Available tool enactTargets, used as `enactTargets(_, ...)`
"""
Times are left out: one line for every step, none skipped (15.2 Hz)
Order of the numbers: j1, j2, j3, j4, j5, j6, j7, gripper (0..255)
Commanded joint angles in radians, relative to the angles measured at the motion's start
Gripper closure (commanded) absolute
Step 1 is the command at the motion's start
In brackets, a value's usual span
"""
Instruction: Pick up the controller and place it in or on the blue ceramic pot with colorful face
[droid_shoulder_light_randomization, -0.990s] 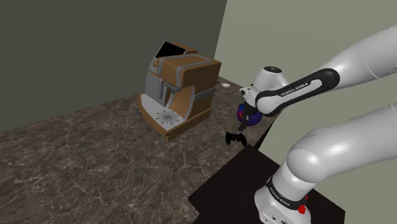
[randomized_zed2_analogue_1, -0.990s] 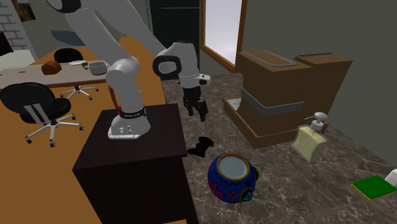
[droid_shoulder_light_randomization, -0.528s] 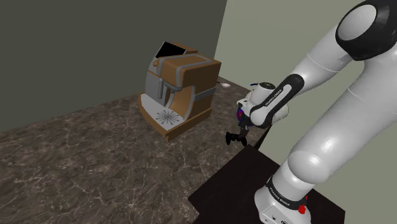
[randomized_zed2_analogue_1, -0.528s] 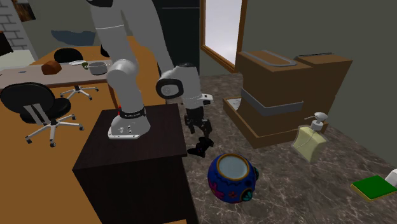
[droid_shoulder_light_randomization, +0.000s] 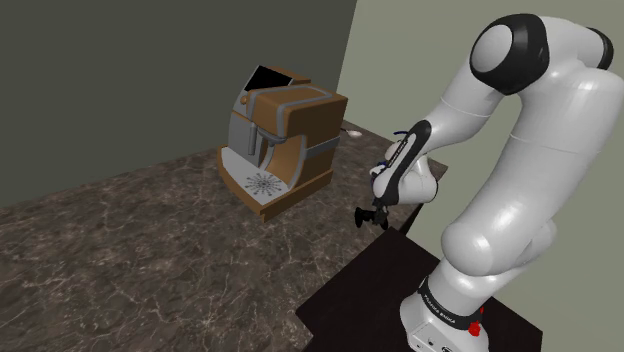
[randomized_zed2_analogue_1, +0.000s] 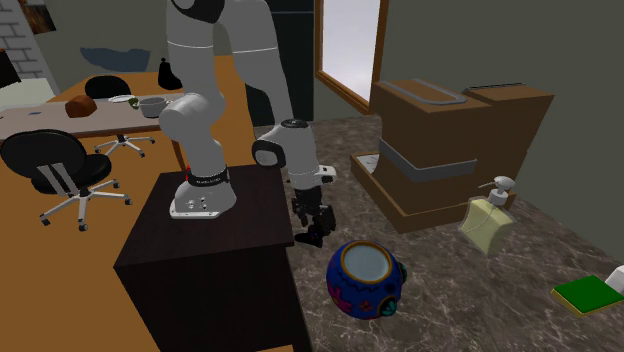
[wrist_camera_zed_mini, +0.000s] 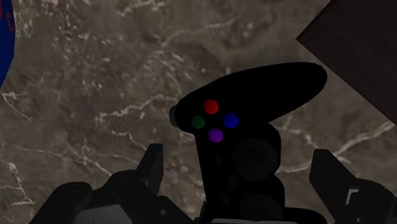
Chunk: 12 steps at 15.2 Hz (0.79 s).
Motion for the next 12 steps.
enactTargets(-0.047,0.030,0.043,0.012,-0.008,0.020,0.005,0)
enactTargets(-0.047,0.030,0.042,0.012,-0.009,0.020,0.006,0)
enactTargets(-0.047,0.030,0.042,0.012,-0.010,0.020,0.006,0)
enactTargets(-0.047,0.030,0.042,0.012,-0.010,0.020,0.007,0)
enactTargets(-0.047,0.030,0.042,0.012,-0.010,0.020,0.007,0)
enactTargets(-0.047,0.030,0.042,0.012,-0.010,0.020,0.007,0)
enactTargets(-0.047,0.030,0.042,0.012,-0.010,0.020,0.007,0)
enactTargets(-0.046,0.030,0.042,0.012,-0.010,0.020,0.006,0)
enactTargets(-0.046,0.030,0.042,0.012,-0.010,0.020,0.006,255)
enactTargets(-0.046,0.030,0.042,0.012,-0.010,0.020,0.006,255)
enactTargets(-0.046,0.030,0.042,0.012,-0.010,0.020,0.007,255)
enactTargets(-0.046,0.030,0.042,0.012,-0.009,0.020,0.007,255)
